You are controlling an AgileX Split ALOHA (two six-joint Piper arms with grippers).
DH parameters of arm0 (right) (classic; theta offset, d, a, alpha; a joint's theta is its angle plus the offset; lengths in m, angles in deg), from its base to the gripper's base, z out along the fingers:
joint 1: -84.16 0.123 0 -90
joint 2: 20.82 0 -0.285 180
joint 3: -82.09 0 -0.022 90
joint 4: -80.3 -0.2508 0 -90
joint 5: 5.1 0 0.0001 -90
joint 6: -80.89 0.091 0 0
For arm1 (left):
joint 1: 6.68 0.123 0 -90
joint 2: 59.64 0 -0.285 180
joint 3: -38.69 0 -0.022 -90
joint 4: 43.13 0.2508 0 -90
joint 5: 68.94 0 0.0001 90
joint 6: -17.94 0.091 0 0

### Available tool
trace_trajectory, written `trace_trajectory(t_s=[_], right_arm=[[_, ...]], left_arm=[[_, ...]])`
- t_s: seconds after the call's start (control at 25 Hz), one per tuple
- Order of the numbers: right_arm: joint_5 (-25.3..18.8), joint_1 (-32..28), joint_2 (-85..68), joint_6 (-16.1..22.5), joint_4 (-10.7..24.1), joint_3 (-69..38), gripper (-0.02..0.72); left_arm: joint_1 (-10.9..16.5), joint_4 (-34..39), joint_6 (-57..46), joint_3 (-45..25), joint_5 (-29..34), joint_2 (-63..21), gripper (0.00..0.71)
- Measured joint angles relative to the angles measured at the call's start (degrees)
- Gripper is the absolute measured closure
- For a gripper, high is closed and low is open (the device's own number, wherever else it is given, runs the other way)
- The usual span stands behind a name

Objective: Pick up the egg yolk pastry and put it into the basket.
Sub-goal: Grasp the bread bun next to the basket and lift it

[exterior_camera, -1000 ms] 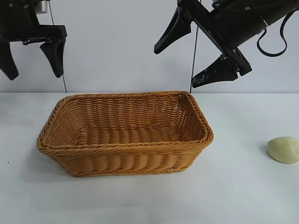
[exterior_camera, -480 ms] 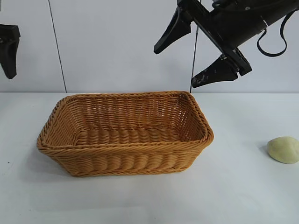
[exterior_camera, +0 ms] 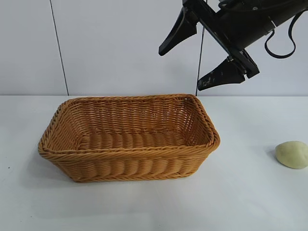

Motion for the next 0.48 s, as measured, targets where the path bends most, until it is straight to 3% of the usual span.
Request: trace_trajectory(t_s=[0.2, 0.48], right_arm=[[0.0, 0.0, 0.0, 0.0, 0.0, 0.0, 0.008], [0.0, 0.0, 0.0, 0.0, 0.0, 0.0, 0.008]], left_arm=[[0.0, 0.0, 0.0, -9.3, -3.9, -13.7, 0.018], [0.0, -2.3, 0.0, -11.4, -2.9, -26.7, 0.018]])
